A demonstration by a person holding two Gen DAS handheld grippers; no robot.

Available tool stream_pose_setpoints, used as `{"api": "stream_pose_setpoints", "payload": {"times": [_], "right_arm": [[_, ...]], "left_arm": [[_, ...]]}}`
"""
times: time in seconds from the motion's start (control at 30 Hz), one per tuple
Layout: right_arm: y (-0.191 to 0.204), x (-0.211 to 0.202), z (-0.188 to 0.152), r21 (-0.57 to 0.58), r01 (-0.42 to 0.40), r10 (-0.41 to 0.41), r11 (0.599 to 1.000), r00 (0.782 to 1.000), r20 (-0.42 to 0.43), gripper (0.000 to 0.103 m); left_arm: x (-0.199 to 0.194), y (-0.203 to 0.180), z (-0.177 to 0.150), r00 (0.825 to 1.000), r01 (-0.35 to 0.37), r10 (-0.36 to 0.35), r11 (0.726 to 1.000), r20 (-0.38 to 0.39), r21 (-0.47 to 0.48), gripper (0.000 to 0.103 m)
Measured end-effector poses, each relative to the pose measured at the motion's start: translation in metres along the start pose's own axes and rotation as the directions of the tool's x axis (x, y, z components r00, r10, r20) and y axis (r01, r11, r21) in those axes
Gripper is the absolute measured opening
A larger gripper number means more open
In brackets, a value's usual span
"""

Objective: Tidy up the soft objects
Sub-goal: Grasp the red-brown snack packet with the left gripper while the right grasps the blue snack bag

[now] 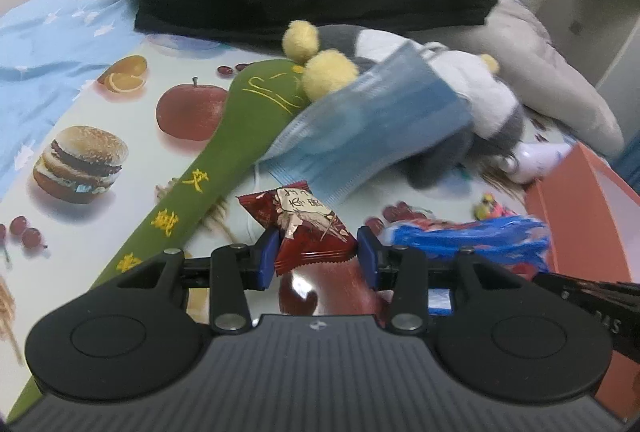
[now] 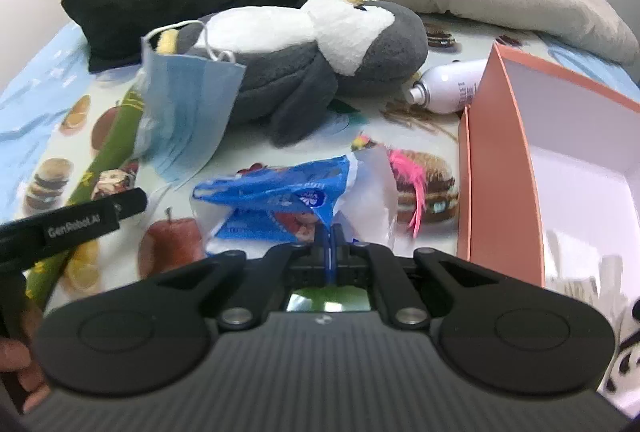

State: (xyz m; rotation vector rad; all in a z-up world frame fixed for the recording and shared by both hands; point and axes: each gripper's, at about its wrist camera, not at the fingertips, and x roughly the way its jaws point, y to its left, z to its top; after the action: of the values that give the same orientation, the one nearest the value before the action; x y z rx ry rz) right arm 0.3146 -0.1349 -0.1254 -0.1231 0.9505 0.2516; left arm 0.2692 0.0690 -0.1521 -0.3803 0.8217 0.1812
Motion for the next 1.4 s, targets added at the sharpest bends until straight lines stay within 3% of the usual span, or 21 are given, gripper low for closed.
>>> {"api": "stream_pose_setpoints", "payload": {"times": [0.3, 0.43, 0.7, 0.87, 0.97, 1.0, 1.1, 1.3, 1.4], "right_arm": [[0.006, -0.038, -0.038, 0.035, -0.008, 0.008, 0.999, 1.000, 0.001, 0.004], [0.004, -0.053, -0.060, 0.058, -0.020, 0.021, 0.998, 1.000, -0.007, 0.004], [0.008, -0.074, -0.111, 0.085, -0.106, 0.111, 0.991, 0.992, -0.059, 0.005], [0.012, -0.079, -0.120, 0.036, -0.183, 0.186, 0.982, 0.978, -0.092, 0.007], [0.014, -0.081, -0.119, -0.006, -0.193, 0.191, 0.981, 0.976, -0.105, 0.017], [0.014, -0.083, -0.118, -0.018, -0.196, 0.193, 0.981, 0.976, -0.098, 0.030], [0.015, -0.089, -0.112, -0.057, -0.204, 0.201, 0.977, 0.978, -0.058, 0.049], [0.018, -0.089, -0.093, -0.188, -0.193, 0.200, 0.963, 0.980, 0.018, 0.058], [0.014, -0.074, -0.087, -0.197, -0.192, 0.195, 0.961, 0.981, -0.005, 0.064]], "left_arm": [[-0.045, 0.000, -0.040, 0.994, 0.076, -0.070, 0.995, -0.082, 0.065, 0.048], [-0.053, 0.003, -0.062, 0.984, 0.128, -0.115, 0.988, -0.140, 0.089, 0.048], [-0.060, 0.018, -0.092, 0.978, 0.107, -0.086, 0.988, -0.188, 0.107, 0.048], [-0.063, 0.025, -0.090, 0.978, 0.097, -0.083, 0.993, -0.189, 0.070, 0.056], [-0.069, 0.029, -0.088, 0.981, 0.098, -0.087, 0.994, -0.172, 0.056, 0.063], [-0.070, 0.029, -0.088, 0.982, 0.097, -0.086, 0.994, -0.169, 0.056, 0.064], [-0.074, 0.032, -0.087, 0.982, 0.110, -0.104, 0.993, -0.157, 0.033, 0.064], [-0.073, 0.034, -0.086, 0.983, 0.097, -0.093, 0.995, -0.160, 0.016, 0.065], [-0.074, 0.033, -0.087, 0.984, 0.091, -0.085, 0.995, -0.158, 0.029, 0.065]]}}
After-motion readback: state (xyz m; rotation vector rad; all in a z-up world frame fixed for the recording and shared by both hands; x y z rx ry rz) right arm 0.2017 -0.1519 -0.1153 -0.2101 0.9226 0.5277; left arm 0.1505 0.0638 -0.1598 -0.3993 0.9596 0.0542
